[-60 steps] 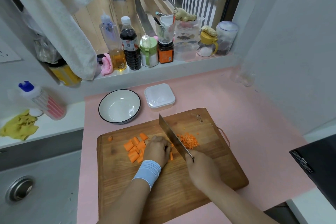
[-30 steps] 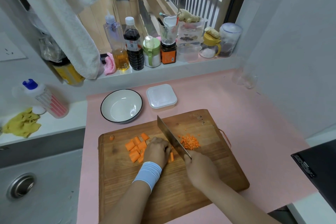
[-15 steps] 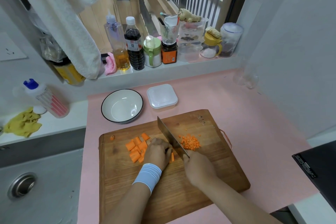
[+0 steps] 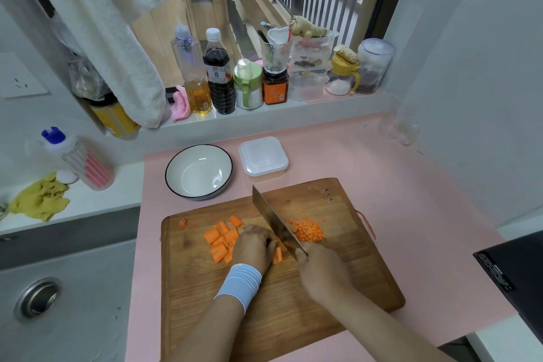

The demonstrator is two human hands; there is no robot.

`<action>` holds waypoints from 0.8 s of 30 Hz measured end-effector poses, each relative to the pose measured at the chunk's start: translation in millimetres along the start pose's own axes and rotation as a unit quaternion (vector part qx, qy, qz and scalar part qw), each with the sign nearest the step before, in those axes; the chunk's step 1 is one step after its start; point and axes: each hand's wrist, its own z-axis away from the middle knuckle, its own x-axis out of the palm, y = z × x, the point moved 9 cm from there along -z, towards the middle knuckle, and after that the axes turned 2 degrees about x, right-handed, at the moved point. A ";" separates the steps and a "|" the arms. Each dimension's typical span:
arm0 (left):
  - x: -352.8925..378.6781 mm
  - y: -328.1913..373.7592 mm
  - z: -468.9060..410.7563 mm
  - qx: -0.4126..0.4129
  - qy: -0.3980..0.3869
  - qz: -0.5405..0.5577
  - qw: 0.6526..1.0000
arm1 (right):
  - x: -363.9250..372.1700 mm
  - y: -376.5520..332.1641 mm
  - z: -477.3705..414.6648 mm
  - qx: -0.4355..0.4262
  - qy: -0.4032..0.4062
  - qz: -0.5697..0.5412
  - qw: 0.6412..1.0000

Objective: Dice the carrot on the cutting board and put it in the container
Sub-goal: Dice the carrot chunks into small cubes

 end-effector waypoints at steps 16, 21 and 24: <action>4.8 -6.1 -2.1 0.001 0.000 0.028 1.000 | 11.6 5.7 -7.0 0.010 -0.029 0.005 1.000; 3.0 -4.2 2.4 0.022 0.013 0.031 0.999 | 8.7 6.2 -13.9 0.022 -0.035 0.004 0.999; 1.6 -4.7 2.7 0.015 0.012 0.040 0.999 | 1.4 9.9 -15.6 0.023 -0.044 -0.018 0.999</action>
